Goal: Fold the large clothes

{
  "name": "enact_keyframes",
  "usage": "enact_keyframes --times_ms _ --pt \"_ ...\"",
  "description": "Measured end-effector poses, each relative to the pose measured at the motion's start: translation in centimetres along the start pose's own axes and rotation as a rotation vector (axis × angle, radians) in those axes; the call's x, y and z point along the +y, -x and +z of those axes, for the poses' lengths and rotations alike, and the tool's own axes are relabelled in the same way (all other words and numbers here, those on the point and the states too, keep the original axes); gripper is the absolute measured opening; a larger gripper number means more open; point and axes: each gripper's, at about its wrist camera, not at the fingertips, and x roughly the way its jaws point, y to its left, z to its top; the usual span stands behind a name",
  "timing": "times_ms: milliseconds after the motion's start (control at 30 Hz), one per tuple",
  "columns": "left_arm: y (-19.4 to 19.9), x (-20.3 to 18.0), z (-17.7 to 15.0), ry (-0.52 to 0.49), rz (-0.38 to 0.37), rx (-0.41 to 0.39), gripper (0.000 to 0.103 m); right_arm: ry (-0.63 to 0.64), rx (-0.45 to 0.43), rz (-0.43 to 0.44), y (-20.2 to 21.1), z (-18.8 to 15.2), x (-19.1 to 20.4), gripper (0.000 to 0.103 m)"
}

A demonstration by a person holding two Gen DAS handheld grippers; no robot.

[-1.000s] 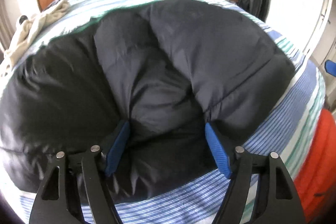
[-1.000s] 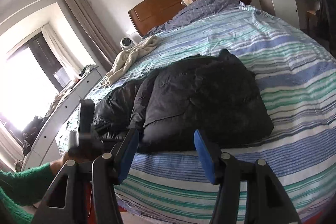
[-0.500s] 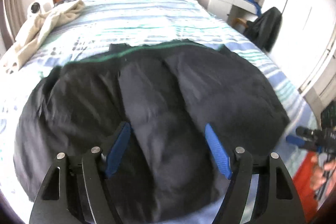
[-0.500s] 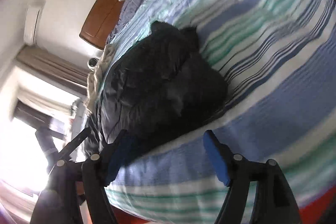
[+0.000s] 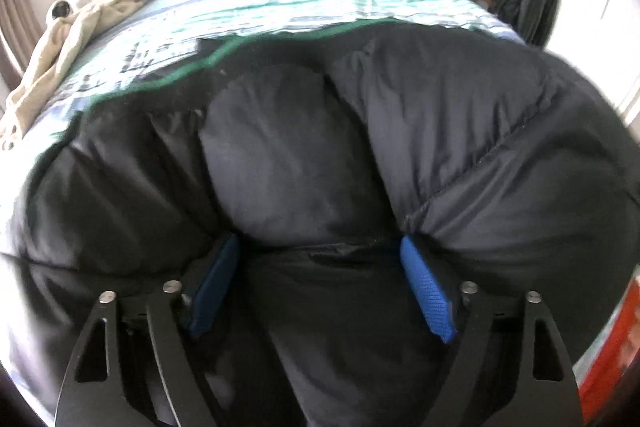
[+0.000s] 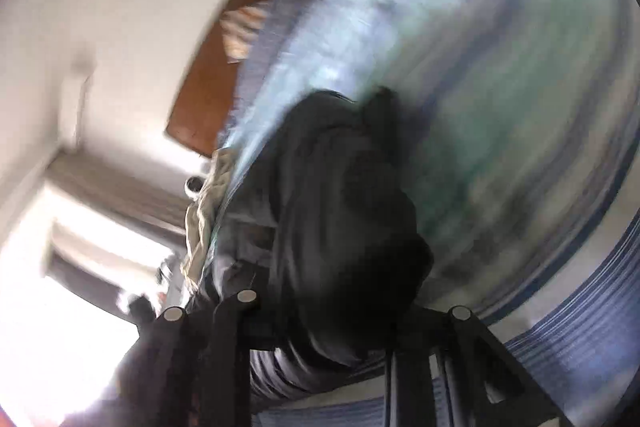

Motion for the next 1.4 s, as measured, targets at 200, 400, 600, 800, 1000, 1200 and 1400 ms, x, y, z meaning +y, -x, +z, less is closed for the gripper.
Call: enact_keyframes --times_ms 200,400,600,800,1000,1200,1400 --pt "11.0 0.8 7.3 -0.006 -0.213 -0.118 0.092 0.472 -0.06 0.003 2.3 -2.3 12.2 0.024" --pt "16.3 -4.9 11.8 -0.315 -0.373 0.026 0.093 0.911 -0.065 -0.008 0.9 -8.5 21.6 0.024" --pt "15.9 -6.0 12.4 -0.407 -0.238 0.103 0.093 1.236 -0.036 -0.019 -0.7 -13.6 25.9 0.024" --pt "14.5 -5.1 11.4 -0.474 -0.067 0.133 0.093 1.359 -0.004 -0.019 -2.8 -15.5 28.6 0.024" --pt "12.9 -4.1 9.8 -0.566 0.085 0.176 0.093 1.443 0.001 -0.058 -3.9 -17.4 29.0 0.024" --pt "12.6 0.8 10.9 -0.386 0.013 0.195 0.043 1.381 0.021 0.006 -3.6 -17.0 28.9 0.033" --pt "12.5 8.8 10.3 -0.262 -0.143 0.153 0.042 1.015 0.132 0.28 0.0 -11.8 26.1 0.059"
